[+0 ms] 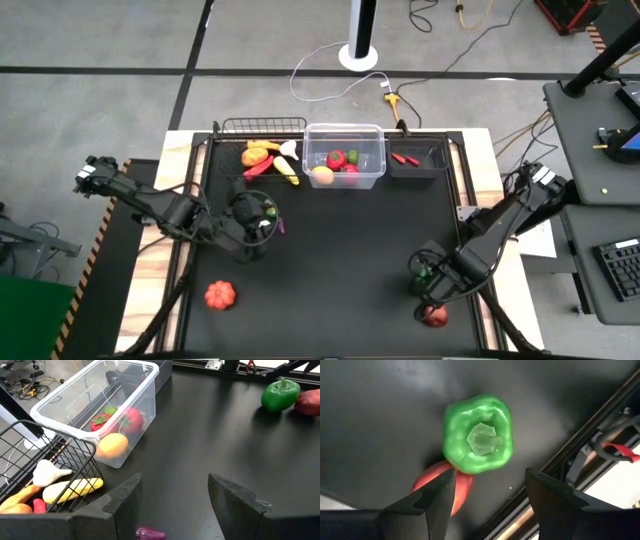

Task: Sort produce into baskets
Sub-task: Put the large green bell pepper into the wire basket

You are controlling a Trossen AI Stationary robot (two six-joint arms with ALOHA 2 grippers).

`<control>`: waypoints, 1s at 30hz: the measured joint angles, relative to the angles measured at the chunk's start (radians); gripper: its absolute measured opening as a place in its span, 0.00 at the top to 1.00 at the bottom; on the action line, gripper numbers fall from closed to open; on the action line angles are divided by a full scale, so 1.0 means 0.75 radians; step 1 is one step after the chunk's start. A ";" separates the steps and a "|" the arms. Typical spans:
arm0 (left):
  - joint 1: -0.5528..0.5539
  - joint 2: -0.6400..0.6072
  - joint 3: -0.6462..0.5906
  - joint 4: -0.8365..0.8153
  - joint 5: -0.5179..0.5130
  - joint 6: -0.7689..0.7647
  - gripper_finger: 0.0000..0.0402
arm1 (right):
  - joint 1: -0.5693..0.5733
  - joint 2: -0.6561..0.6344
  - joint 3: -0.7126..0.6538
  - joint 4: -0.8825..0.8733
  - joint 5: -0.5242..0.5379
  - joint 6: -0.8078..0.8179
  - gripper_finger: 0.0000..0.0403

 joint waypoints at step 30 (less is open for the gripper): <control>0.000 0.000 0.000 0.006 -0.037 0.000 0.49 | -0.004 -0.022 -0.270 0.221 0.026 -0.071 0.43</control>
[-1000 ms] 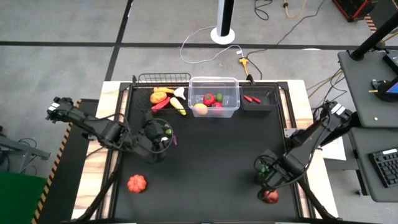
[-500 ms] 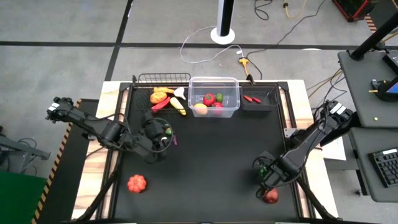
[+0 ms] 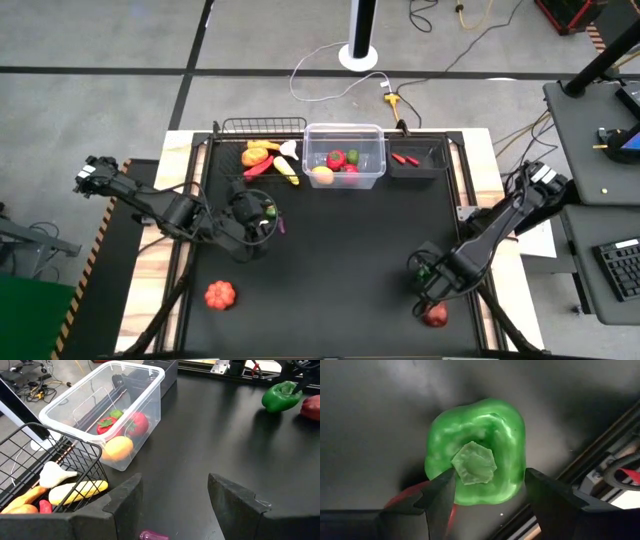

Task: Sort produce into baskets
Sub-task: Put the large green bell pepper into the wire basket

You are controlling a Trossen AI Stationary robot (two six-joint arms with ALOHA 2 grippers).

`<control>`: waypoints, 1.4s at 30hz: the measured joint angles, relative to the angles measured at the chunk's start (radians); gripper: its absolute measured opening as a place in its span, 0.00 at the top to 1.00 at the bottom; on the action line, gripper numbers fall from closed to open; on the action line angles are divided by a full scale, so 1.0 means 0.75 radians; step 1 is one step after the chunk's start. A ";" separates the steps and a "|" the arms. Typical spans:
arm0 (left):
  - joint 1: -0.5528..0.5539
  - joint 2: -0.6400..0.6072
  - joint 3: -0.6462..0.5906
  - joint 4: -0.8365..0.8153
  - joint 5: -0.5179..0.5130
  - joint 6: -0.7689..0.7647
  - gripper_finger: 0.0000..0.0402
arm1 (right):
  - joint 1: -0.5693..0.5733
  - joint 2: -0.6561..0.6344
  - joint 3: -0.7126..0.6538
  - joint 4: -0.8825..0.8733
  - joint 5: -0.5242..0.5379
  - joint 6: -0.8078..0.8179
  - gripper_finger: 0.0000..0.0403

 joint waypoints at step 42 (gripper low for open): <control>0.000 0.000 0.000 -0.002 0.001 0.001 0.49 | -0.026 -0.010 0.001 0.003 0.071 -0.084 0.96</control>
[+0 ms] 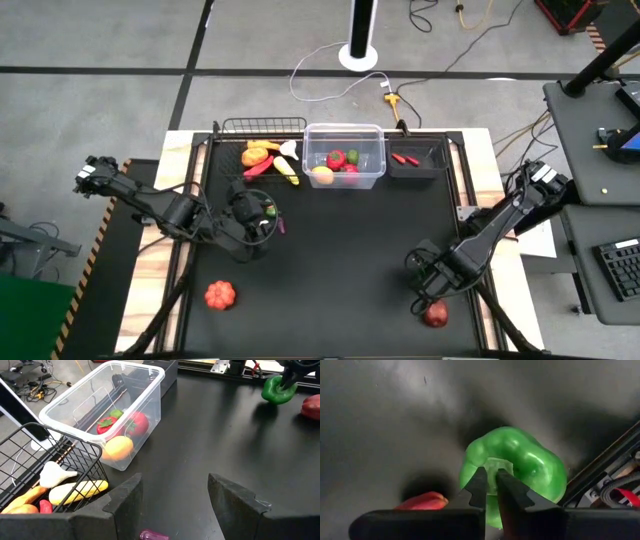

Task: Sort produce into baskets
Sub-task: Put the large green bell pepper into the wire basket

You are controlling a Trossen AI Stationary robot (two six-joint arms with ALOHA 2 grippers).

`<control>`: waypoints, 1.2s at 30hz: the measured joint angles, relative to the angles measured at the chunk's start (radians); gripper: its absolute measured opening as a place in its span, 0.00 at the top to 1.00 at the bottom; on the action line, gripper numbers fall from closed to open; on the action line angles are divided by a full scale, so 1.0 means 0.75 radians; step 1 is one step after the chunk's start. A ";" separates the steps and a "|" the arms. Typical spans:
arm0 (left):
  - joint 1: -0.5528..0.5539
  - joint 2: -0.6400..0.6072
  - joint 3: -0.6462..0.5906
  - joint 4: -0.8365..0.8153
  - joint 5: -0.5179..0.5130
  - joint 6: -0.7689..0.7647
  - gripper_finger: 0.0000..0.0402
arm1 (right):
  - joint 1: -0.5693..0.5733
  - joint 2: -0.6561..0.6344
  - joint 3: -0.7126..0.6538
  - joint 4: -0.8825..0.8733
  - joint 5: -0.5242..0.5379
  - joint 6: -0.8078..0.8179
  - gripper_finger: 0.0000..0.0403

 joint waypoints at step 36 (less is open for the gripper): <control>0.000 -0.004 0.070 -0.097 -0.298 -0.051 0.49 | -0.885 -0.005 0.271 1.374 0.116 -1.595 0.97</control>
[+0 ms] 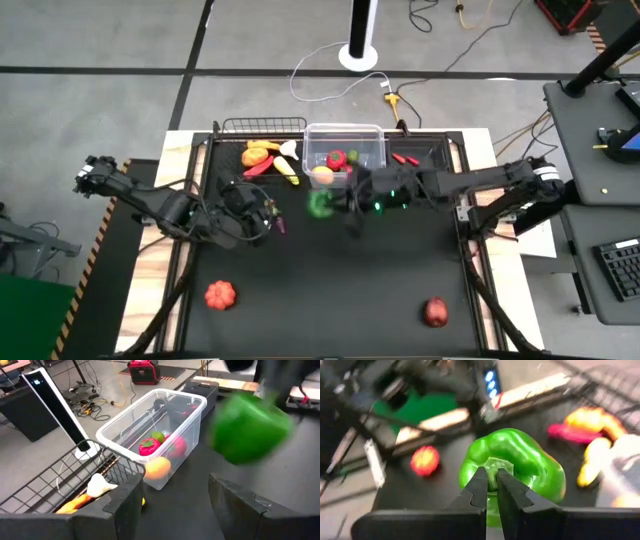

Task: Sort produce into baskets
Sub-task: Put the large green bell pepper into the wire basket

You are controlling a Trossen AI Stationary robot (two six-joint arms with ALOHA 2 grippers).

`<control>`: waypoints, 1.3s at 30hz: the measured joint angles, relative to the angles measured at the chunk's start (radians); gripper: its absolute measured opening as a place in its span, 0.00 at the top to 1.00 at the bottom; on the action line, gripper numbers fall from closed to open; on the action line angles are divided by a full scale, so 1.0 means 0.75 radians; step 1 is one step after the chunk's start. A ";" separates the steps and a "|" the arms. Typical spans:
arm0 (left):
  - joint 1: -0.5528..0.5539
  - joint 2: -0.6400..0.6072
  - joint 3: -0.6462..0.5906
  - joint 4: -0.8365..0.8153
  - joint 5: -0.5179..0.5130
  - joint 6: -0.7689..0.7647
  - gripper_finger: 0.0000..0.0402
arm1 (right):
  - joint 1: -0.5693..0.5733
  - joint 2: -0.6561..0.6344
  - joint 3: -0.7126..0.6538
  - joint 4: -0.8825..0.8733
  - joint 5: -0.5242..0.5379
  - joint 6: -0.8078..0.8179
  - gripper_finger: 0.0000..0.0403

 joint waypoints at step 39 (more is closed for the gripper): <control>-0.267 -0.023 0.146 -0.466 0.091 -0.397 0.49 | -0.485 0.900 1.063 -0.304 -0.213 -0.169 0.97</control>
